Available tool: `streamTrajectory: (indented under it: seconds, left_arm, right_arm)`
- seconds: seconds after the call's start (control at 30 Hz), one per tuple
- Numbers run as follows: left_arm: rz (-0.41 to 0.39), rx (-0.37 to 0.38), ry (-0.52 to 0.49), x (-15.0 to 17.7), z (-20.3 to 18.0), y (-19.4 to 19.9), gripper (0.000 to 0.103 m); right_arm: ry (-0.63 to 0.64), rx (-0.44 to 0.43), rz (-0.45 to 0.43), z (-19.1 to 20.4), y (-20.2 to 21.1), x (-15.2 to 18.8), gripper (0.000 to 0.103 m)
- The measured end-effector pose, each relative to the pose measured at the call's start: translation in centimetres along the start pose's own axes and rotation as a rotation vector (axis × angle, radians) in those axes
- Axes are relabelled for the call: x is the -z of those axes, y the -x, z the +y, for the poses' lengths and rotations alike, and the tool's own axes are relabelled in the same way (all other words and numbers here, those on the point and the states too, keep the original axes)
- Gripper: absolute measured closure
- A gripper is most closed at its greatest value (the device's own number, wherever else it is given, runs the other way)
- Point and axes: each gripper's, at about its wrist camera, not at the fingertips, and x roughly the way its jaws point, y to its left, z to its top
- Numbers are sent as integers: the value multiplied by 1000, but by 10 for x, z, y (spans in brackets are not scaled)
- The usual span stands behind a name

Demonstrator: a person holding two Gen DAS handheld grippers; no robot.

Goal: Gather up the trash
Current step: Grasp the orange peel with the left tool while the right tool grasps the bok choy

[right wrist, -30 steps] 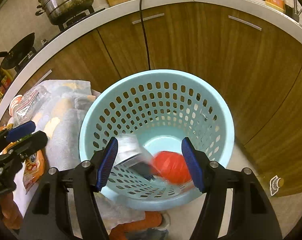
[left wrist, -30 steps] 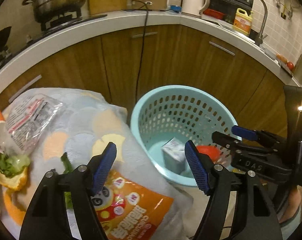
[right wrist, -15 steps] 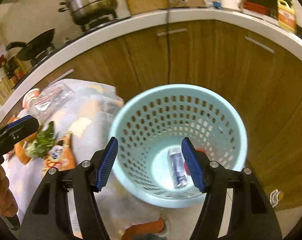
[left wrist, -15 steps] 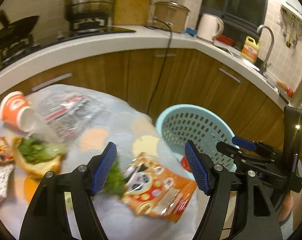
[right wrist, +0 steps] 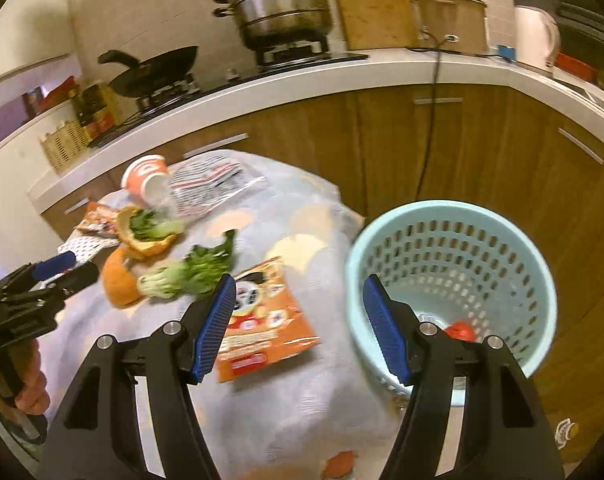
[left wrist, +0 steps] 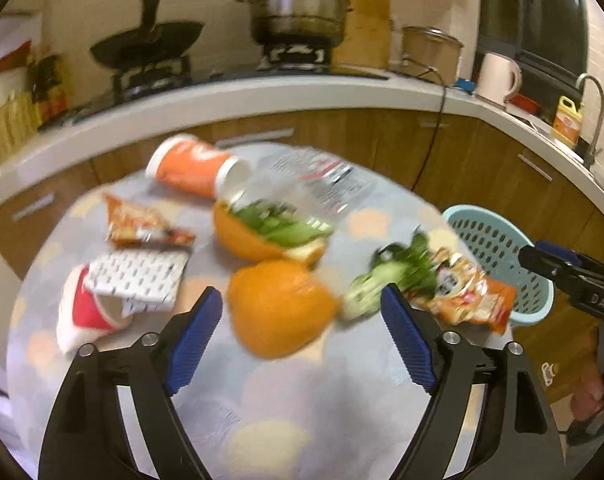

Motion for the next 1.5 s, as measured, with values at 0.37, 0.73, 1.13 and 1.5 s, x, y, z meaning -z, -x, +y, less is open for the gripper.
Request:
streamTrajectory:
  seconds: [0.37, 0.73, 1.13, 1.5]
  left_arm:
    - [111, 61, 97, 11, 27, -43, 21]
    - [114, 122, 161, 9, 33, -57, 49]
    - [58, 121, 187, 27, 64, -26, 76]
    - [1, 174, 233, 30, 74, -20, 75]
  right_arm:
    - [96, -49, 56, 56, -24, -3, 40]
    - [142, -71, 110, 85, -32, 7, 40]
    - [4, -97, 257, 113, -68, 5, 41]
    - [-240, -26, 302, 101, -115, -23, 40]
